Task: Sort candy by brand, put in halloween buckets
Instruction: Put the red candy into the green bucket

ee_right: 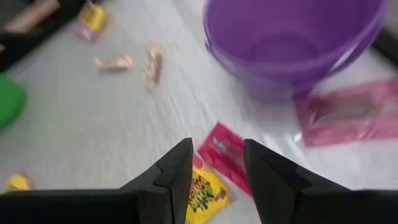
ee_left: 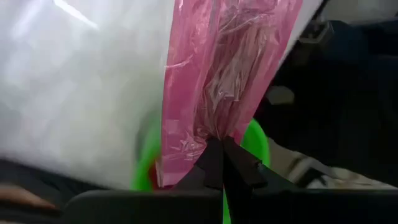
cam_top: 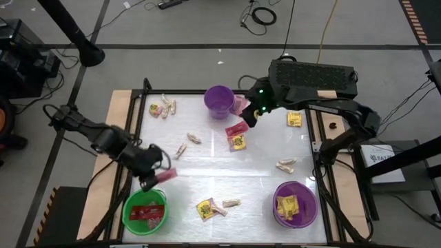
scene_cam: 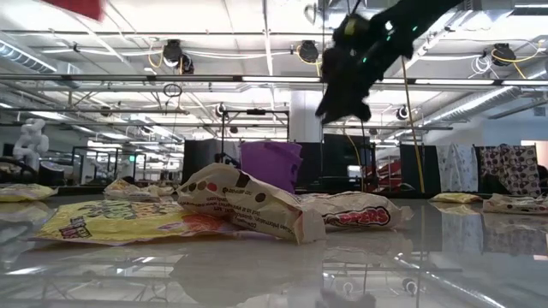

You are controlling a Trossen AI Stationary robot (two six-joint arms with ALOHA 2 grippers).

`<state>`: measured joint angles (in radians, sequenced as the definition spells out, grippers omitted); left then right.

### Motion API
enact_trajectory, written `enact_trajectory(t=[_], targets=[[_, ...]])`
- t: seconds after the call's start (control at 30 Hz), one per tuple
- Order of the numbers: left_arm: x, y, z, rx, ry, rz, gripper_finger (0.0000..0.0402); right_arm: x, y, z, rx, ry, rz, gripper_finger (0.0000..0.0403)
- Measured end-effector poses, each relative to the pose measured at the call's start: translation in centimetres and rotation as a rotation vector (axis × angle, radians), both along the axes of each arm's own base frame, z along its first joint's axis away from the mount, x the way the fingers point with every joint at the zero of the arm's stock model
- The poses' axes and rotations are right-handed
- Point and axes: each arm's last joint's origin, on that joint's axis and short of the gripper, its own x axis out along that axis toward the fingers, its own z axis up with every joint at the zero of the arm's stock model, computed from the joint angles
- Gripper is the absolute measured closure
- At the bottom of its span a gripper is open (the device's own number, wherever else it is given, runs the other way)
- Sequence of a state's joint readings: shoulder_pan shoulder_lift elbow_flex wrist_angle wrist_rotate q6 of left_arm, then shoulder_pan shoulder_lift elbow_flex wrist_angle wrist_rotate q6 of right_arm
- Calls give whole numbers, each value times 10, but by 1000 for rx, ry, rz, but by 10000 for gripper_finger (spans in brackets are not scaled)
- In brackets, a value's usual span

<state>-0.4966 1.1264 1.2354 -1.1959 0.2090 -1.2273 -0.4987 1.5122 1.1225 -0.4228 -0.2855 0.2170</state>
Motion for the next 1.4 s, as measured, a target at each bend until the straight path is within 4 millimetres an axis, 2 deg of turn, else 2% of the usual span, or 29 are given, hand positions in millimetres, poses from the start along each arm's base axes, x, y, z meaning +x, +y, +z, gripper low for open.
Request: enact_trajectory(t=[0.13,0.37,0.6,0.9,1.1,1.23,1.4], targets=[[-8,-25,-5,-13,74,-23,402,11,2,-28,39,119,21,266],[-14,-60,-22,67,132,-166,401,16,6,-59,-160,395,-70,274],[-20,-89,-39,132,187,-265,402,25,0,-83,-138,435,-122,287],[-22,-120,-71,286,225,-472,398,30,-5,-92,-170,432,-167,304],[-21,-129,-86,352,281,-525,375,34,-6,-99,-139,415,-165,305],[-19,-127,-88,357,300,-516,348,35,-5,-98,-104,387,-134,305],[-17,-125,-84,351,311,-515,293,35,-3,-99,-108,394,-76,305]])
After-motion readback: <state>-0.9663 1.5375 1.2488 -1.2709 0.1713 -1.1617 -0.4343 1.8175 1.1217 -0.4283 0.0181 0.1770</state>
